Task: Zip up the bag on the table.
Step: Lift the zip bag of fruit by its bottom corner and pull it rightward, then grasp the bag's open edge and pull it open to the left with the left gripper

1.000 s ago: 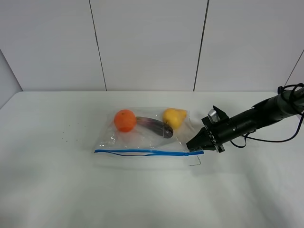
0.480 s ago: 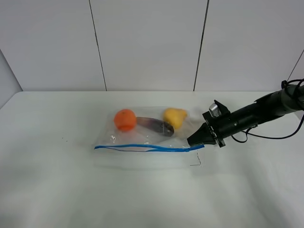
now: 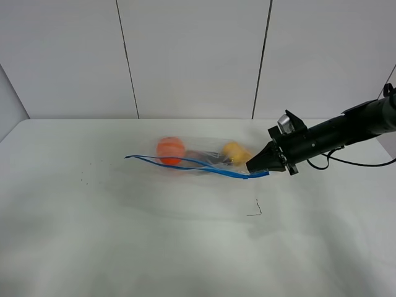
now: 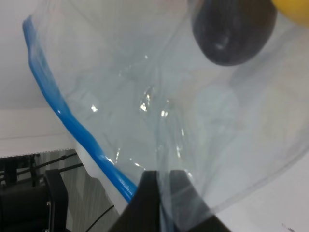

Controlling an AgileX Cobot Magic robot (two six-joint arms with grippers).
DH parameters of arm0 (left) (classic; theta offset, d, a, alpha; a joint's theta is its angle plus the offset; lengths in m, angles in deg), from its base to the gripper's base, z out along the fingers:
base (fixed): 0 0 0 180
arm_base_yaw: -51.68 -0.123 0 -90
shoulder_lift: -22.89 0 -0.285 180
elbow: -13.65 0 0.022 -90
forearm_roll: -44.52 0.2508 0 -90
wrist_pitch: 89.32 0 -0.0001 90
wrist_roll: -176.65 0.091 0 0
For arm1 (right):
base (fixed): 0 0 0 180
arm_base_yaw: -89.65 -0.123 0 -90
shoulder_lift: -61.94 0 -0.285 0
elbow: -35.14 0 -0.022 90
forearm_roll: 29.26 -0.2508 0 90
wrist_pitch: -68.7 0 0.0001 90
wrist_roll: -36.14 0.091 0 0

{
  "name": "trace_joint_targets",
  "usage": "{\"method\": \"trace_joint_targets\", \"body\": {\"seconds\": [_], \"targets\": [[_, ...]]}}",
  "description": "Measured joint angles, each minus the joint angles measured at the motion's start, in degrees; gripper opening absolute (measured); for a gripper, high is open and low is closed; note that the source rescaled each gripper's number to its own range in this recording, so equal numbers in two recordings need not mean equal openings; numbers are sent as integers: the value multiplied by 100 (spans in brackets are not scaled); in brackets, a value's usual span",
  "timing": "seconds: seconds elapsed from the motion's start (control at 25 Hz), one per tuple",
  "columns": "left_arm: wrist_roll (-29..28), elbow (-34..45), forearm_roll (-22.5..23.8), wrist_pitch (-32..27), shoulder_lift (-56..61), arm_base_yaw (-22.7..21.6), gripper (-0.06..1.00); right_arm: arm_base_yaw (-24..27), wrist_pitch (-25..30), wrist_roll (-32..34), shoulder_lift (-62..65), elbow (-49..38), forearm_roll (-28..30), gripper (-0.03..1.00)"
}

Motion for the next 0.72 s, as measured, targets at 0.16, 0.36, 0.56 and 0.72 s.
{"method": "trace_joint_targets", "body": {"seconds": [0.16,0.36,0.56,0.72], "targets": [[0,0,0,0,0,0,76,0,0,115,150,0,-5,0],[0,0,0,0,0,0,76,0,13,300,150,0,26,0],[0,0,0,0,0,0,76,0,13,428,150,0,15,0],[0,0,0,6,0,0,76,0,18,471,150,0,9,0]]}}
